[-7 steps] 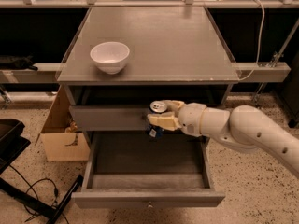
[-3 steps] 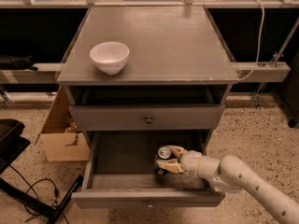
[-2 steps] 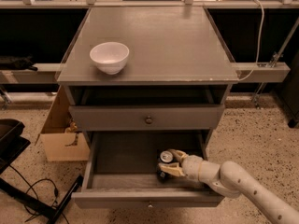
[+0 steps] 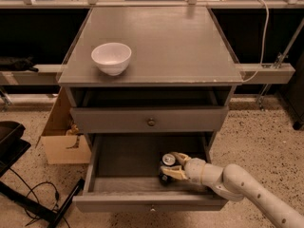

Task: Place pepsi can into middle drawer

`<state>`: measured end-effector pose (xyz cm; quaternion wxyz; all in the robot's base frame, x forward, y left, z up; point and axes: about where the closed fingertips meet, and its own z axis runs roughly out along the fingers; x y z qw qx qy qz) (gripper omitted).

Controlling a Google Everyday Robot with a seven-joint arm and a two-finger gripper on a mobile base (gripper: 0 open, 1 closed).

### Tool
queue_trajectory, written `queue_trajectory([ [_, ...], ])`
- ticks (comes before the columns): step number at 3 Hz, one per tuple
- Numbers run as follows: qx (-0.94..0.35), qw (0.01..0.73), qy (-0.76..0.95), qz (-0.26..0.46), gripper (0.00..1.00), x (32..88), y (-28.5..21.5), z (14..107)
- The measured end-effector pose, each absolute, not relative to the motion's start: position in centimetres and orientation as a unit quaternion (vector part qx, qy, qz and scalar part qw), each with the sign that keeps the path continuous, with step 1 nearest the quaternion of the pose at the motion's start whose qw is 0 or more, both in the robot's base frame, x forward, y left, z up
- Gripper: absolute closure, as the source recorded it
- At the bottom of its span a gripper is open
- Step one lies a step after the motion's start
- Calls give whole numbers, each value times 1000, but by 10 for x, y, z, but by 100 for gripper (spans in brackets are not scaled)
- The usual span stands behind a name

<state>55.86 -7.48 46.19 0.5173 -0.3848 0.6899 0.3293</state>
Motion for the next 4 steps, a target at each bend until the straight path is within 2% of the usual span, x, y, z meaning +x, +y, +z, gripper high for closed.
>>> queue_trajectory([
  [2,-385,517,690,329,0,559,-75,462],
  [4,-387,523,681,334,0,555,-81,482],
])
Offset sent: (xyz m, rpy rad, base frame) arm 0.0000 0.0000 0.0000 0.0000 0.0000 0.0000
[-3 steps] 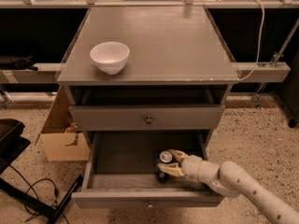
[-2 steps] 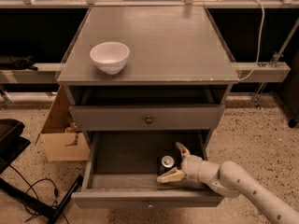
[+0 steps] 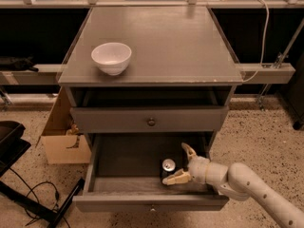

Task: Place pepsi can into middle drawer

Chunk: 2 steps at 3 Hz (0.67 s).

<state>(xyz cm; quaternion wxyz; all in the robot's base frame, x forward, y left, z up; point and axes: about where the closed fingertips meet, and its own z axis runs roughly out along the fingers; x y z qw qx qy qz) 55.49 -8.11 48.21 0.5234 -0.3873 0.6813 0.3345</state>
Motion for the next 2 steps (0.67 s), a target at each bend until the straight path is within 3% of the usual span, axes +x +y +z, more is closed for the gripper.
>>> queue_trajectory([
  [2,-432,473,694,330,0,508,-138,572],
])
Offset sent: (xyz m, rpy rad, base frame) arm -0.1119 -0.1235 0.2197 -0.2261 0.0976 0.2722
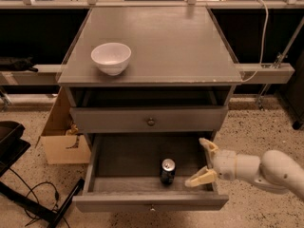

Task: Place pepsi can into middle drawer

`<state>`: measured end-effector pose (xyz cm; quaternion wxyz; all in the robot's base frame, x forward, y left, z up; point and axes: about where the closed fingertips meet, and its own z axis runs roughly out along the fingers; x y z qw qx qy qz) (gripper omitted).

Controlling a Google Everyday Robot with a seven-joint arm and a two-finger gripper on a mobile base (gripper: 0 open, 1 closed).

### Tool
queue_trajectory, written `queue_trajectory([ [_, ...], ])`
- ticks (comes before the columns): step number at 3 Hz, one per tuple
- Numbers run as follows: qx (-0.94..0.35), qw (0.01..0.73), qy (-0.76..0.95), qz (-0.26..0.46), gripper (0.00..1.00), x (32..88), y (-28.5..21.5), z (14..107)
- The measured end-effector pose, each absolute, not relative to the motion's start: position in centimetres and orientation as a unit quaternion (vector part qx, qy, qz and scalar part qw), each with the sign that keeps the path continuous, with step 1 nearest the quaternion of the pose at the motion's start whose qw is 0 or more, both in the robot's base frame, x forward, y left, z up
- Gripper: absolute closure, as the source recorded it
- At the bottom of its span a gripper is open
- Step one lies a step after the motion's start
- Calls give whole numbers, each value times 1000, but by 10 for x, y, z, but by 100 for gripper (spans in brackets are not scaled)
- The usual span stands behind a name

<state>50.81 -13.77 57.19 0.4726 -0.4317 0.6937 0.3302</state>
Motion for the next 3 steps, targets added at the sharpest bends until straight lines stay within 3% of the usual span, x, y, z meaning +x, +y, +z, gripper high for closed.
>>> queue_trajectory([
  [1,-465,418,708,327,0,472,-169,637],
  [3,-580,338,717,189,0,399,-154,763],
])
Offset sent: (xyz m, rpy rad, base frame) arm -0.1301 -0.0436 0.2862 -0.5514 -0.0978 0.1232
